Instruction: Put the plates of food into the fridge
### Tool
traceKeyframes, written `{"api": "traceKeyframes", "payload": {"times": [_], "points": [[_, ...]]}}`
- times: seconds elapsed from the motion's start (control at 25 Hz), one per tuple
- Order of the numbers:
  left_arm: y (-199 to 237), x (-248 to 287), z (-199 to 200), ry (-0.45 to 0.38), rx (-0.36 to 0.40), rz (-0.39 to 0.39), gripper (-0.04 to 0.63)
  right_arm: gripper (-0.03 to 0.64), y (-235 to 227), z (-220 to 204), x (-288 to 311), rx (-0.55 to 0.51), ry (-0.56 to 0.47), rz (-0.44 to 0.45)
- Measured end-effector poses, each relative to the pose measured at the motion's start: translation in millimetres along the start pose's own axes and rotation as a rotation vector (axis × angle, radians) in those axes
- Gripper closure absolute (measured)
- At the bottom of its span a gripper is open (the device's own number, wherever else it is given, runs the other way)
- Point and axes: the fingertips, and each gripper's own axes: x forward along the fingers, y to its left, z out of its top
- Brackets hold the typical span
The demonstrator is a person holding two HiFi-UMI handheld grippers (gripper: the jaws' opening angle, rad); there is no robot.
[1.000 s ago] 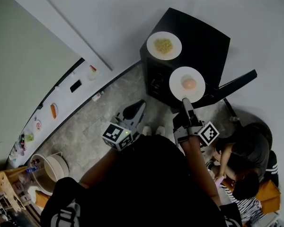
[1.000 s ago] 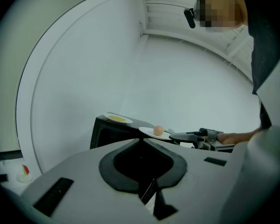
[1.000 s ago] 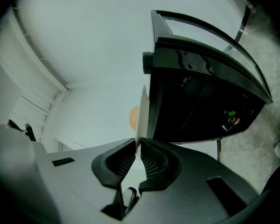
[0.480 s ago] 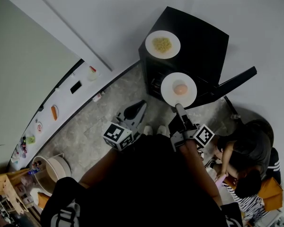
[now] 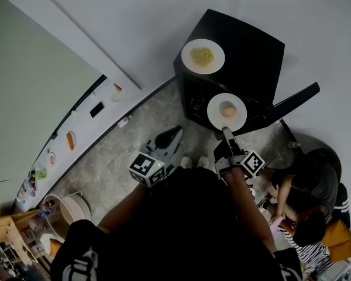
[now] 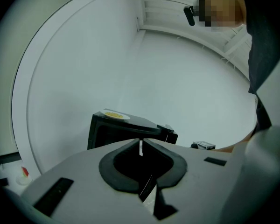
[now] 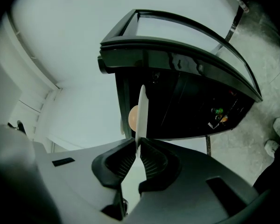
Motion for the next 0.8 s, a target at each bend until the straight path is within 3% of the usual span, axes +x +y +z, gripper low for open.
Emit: {"api": "traceKeyframes", "payload": {"times": [0.6,0.8], "points": [[15,13,0,0.028,0.016,0.009,0.557,0.572,-59,44,33,0.041,-0.103,-0.078],[16,18,0,0.021,-0.012,0.009,0.557,0.572,-80,61,42,0.034,-0.139,-0.107]]}}
